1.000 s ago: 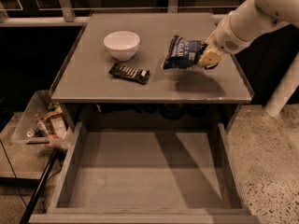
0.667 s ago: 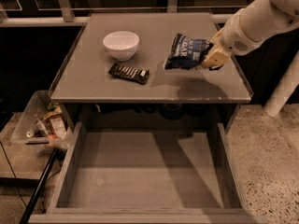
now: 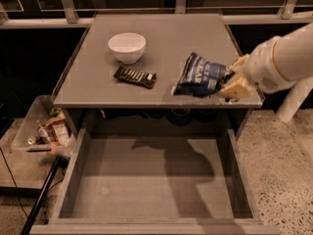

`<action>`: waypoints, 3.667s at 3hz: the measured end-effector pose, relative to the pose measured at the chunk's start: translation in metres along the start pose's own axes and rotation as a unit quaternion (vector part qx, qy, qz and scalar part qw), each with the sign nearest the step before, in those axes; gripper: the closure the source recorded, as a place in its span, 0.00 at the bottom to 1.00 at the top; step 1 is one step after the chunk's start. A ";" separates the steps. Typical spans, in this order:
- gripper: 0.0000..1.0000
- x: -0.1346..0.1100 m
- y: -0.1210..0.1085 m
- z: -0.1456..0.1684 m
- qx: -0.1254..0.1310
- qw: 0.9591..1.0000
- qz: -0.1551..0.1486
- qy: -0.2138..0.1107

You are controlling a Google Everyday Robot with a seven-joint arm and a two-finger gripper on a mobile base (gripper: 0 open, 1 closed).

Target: Place blue chip bag into top drawer

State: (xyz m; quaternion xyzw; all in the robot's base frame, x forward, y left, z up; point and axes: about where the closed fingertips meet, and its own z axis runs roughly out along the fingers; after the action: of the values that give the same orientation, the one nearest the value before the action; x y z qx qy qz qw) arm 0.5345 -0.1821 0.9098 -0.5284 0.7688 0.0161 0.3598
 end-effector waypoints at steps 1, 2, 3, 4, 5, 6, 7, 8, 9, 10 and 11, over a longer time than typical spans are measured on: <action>1.00 0.013 0.055 -0.016 0.008 1.000 0.017 -0.001; 1.00 0.030 0.072 -0.009 -0.006 1.000 0.028 0.012; 1.00 0.029 0.072 -0.009 -0.005 1.000 0.028 0.011; 1.00 0.027 0.070 -0.003 -0.006 0.999 0.031 0.005; 1.00 0.033 0.091 0.036 -0.038 0.998 0.045 -0.002; 1.00 0.040 0.124 0.074 -0.078 0.995 0.054 0.001; 1.00 0.045 0.147 0.106 -0.099 0.993 0.057 0.002; 1.00 0.053 0.156 0.145 -0.100 0.993 0.068 0.006; 1.00 0.068 0.160 0.181 -0.088 0.992 0.085 0.024; 1.00 0.077 0.162 0.201 -0.064 0.994 0.091 0.024; 1.00 0.084 0.171 0.208 -0.058 0.994 0.092 0.019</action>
Offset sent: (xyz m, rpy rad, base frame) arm -0.0463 0.0058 -0.0105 0.0150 -0.0037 -0.0296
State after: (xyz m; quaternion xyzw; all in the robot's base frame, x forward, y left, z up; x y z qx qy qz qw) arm 0.4895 -0.0897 0.6463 -0.4754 0.8187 0.0838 0.3109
